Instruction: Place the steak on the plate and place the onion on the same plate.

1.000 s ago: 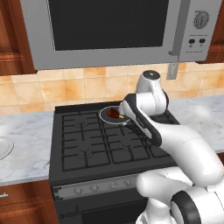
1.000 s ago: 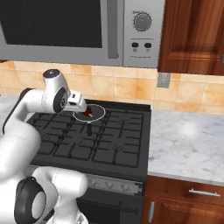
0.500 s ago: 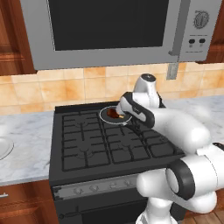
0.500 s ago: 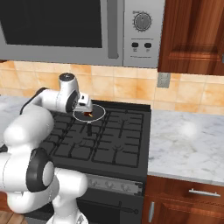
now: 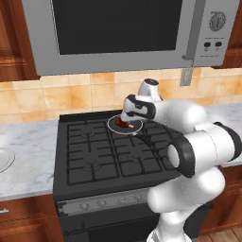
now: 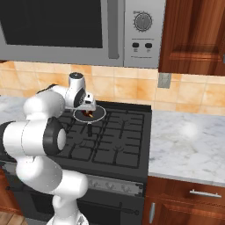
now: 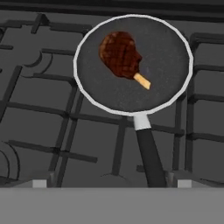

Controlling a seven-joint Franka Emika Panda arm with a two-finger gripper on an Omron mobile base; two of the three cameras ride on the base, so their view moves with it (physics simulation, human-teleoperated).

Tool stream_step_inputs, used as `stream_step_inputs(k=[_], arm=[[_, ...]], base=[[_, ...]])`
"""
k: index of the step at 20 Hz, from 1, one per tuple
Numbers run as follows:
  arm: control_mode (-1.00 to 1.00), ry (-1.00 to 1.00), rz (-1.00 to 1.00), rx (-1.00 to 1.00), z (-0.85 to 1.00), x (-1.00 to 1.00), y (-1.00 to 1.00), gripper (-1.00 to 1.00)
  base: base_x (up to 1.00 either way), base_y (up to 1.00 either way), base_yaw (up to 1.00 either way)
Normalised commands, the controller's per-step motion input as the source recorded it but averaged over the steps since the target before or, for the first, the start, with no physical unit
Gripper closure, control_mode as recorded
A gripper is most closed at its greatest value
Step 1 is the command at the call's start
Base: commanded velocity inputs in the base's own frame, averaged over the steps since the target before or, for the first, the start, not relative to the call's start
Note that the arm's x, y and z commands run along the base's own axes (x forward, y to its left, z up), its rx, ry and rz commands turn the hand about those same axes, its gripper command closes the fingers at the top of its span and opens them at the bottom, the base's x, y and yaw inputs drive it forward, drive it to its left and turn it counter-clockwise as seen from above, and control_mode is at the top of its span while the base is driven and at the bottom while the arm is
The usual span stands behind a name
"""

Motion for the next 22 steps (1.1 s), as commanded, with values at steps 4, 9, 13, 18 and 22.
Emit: stream_step_inputs(k=[4, 9, 13, 18, 22], arm=[[-1.00, 0.04, 0.00, 0.00, -0.25, 0.52, 0.11, -1.00], [-1.00, 0.04, 0.00, 0.00, -0.17, 0.43, 0.03, -1.00], [-1.00, 0.04, 0.00, 0.00, -0.24, 0.45, 0.05, -1.00], [-1.00, 0.04, 0.00, 0.00, -0.25, 0.40, 0.04, -1.00], [-1.00, 0.02, 0.00, 0.00, -0.23, 0.39, 0.04, -1.00]], base=[[0.00, 0.00, 0.00], [0.00, 0.00, 0.00], [0.00, 0.00, 0.00], [0.00, 0.00, 0.00], [0.00, 0.00, 0.00]])
